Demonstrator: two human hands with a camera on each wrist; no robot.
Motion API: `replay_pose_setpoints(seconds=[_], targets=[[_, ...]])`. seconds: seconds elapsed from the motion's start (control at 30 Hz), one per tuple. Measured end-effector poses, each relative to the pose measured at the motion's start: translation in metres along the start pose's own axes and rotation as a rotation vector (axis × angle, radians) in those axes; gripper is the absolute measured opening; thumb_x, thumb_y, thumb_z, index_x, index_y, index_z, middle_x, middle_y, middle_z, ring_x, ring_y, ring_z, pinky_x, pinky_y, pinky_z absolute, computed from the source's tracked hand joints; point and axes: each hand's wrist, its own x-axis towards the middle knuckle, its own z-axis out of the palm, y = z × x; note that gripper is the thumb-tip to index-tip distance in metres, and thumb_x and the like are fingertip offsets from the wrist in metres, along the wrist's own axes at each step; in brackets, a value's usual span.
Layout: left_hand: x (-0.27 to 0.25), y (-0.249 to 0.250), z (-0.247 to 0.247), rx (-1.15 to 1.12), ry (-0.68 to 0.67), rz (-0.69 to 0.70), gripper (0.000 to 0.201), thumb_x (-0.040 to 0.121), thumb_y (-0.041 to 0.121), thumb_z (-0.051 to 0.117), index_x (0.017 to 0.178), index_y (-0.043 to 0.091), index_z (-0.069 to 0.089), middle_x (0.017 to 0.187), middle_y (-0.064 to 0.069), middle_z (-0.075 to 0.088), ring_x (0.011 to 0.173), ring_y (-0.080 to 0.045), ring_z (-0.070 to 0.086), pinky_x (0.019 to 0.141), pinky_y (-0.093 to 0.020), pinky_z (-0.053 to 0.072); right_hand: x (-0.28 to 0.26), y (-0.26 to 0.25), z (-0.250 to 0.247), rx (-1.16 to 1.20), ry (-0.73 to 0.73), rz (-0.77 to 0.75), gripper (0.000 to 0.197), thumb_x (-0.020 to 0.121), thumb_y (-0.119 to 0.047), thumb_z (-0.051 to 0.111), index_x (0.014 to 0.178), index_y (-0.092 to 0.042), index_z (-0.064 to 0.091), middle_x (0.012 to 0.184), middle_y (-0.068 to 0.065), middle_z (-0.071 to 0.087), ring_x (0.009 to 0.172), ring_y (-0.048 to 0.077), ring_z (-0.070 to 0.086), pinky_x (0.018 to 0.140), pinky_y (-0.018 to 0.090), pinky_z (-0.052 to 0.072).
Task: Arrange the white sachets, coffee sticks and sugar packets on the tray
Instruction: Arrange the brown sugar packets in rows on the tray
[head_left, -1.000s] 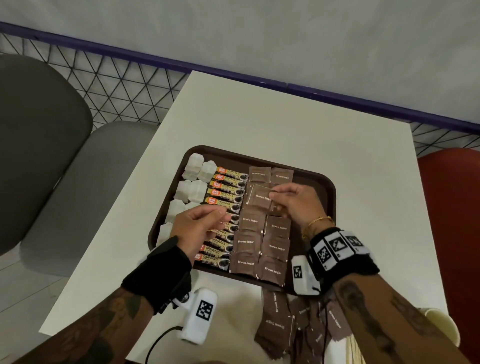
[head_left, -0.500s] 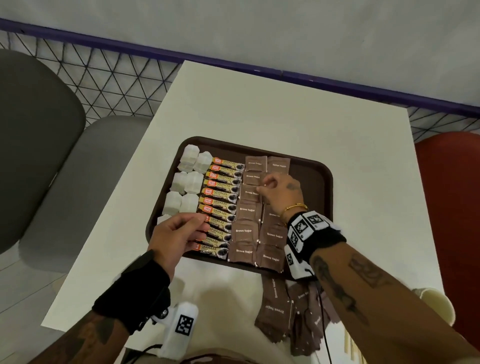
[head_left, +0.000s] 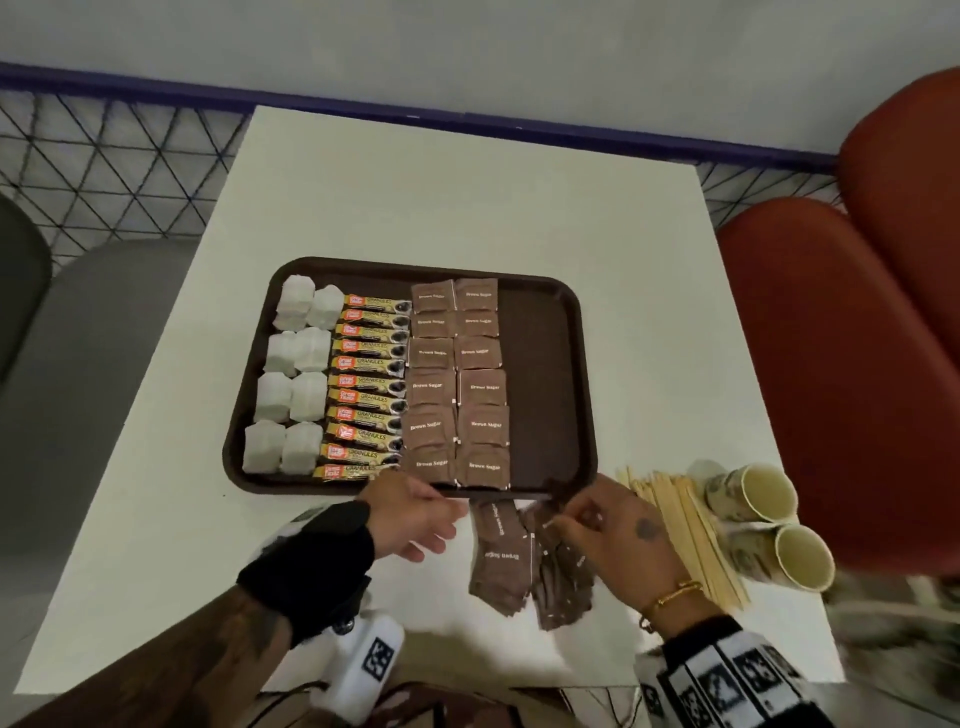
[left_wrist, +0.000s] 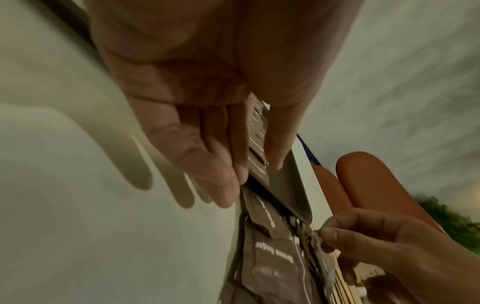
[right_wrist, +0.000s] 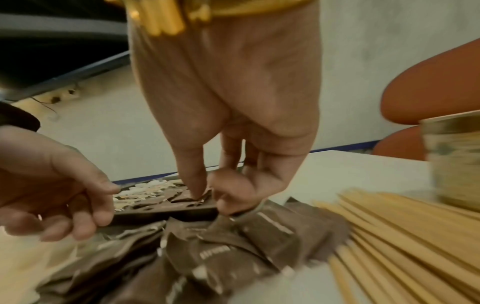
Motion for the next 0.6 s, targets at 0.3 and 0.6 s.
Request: replay_pose_setpoints(seconds=[0.3, 0.6], targets=[[0.012, 0.014, 0.040, 0.139, 0.076, -0.079, 0.039, 0.081, 0.041, 0.076, 0.090, 0.005, 0.066, 0.071, -0.001, 0.056, 0.056, -0.013, 0.050, 0.044, -0.016, 0.039, -0.036, 0.024, 0.027, -0.050, 0.100, 0.106, 0.063, 0.073, -0.048, 0.075, 0.130, -0.028, 0.055, 0.136, -0.007, 0.042, 0.103, 0.015, 0.060, 0.089, 0.029, 0.053], [0.014, 0.009, 0.044, 0.188, 0.133, -0.088, 0.020, 0.077, 0.021, 0.082, 0.077, 0.007, 0.067, 0.068, -0.002, 0.059, 0.061, -0.015, 0.053, 0.055, -0.022, 0.045, -0.054, 0.006, 0.047, 0.044, 0.011, 0.047, 0.070, 0.079, -0.043, 0.072, 0.140, -0.023, 0.044, 0.134, -0.006, 0.040, 0.108, 0.014, 0.058, 0.094, 0.016, 0.045]])
